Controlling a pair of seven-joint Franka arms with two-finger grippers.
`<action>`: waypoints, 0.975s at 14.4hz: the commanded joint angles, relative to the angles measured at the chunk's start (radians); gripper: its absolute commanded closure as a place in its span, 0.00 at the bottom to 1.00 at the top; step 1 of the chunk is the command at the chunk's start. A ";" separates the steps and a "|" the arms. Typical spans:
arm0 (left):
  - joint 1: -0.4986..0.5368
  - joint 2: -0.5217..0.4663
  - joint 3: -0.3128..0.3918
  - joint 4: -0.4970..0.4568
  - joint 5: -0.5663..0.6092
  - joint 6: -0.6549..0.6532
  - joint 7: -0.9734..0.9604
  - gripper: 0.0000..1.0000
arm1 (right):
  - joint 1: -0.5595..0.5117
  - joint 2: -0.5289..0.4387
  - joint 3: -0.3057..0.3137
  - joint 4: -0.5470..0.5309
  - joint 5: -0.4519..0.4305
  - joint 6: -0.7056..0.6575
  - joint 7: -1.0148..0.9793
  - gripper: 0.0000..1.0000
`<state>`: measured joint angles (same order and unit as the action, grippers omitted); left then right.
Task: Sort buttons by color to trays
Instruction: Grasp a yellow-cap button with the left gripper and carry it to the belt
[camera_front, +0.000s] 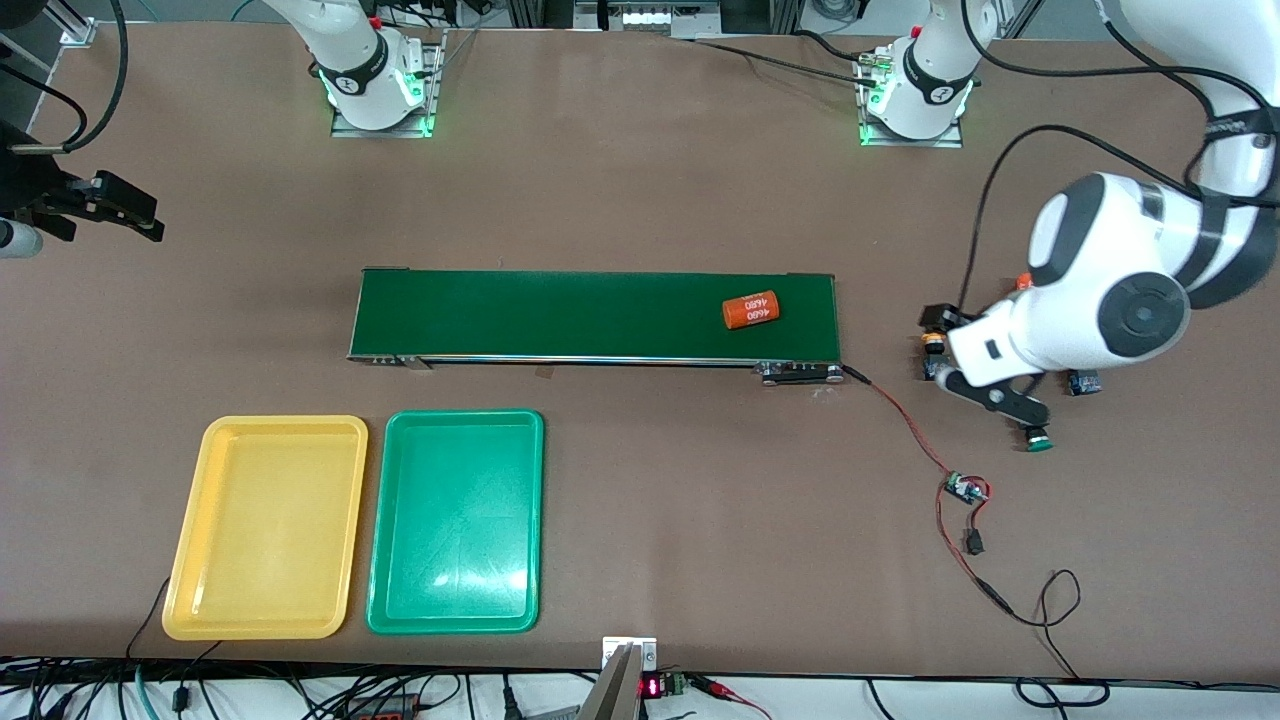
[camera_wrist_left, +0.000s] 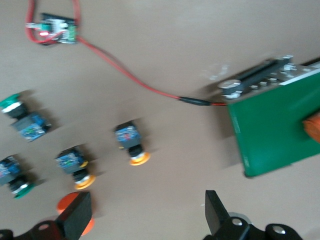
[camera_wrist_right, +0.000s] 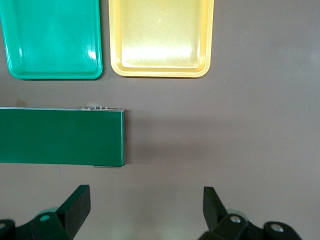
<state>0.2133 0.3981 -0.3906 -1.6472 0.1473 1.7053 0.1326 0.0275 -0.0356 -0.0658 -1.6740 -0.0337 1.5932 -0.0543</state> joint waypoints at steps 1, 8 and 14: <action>-0.002 0.096 -0.007 0.067 0.055 -0.091 -0.123 0.00 | -0.009 -0.015 0.004 -0.013 0.017 0.004 -0.002 0.00; 0.076 0.136 -0.007 -0.135 0.080 0.176 -0.298 0.05 | -0.009 -0.015 0.004 -0.013 0.017 0.004 -0.002 0.00; 0.115 0.087 -0.008 -0.397 0.080 0.569 -0.300 0.06 | -0.009 -0.013 0.004 -0.013 0.017 0.005 -0.002 0.00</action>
<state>0.3085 0.5477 -0.3865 -1.9352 0.2038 2.1891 -0.1504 0.0274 -0.0356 -0.0659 -1.6741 -0.0337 1.5932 -0.0543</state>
